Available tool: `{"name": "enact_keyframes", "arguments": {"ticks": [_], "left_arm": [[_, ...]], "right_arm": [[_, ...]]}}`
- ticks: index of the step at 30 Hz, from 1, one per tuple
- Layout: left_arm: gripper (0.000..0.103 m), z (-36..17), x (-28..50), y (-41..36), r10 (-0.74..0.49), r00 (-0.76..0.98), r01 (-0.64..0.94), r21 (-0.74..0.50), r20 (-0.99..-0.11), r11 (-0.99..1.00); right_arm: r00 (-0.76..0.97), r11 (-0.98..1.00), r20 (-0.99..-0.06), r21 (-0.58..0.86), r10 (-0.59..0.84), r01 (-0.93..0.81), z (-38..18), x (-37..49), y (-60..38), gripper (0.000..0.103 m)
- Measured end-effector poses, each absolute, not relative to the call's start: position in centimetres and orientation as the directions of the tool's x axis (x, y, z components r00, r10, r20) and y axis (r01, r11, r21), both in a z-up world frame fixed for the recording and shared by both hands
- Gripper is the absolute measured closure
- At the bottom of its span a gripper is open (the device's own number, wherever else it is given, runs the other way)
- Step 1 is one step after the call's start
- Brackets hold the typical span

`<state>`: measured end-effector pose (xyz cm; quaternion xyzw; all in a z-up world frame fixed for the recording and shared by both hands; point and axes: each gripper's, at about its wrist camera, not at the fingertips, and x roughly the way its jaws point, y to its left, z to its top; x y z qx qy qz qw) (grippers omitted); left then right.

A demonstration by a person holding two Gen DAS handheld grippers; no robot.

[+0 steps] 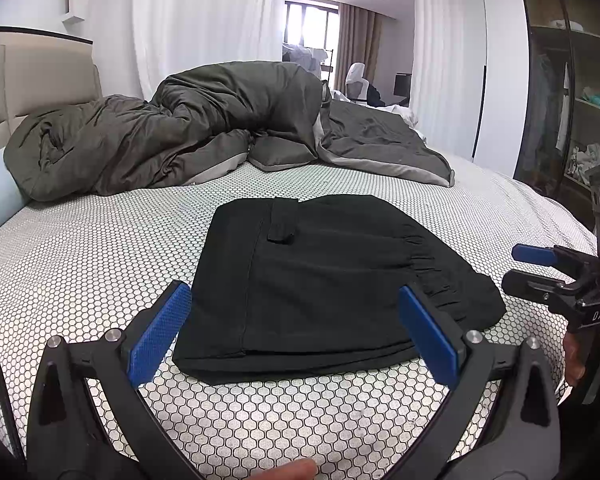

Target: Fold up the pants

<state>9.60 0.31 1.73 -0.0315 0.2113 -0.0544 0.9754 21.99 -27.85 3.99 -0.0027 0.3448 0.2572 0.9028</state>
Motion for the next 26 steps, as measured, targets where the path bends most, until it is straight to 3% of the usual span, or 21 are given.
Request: {"name": "enact_keyframes", "arguments": {"ticks": [17,26], "left_arm": [[0.001,1.7,9.8,1.5,-0.136,0.907,0.100,-0.112,-0.399,0.989],[0.001,1.6,9.7,0.9,-0.108,0.913,0.094,-0.053,-0.394,0.994]], "right_arm": [[0.621,0.865,-0.630,0.176,0.466,-0.471,3.9,22.3,-28.3,0.000],[0.620,0.863,-0.629,0.177,0.469,-0.474,3.8,22.5,-28.5,0.000]]}}
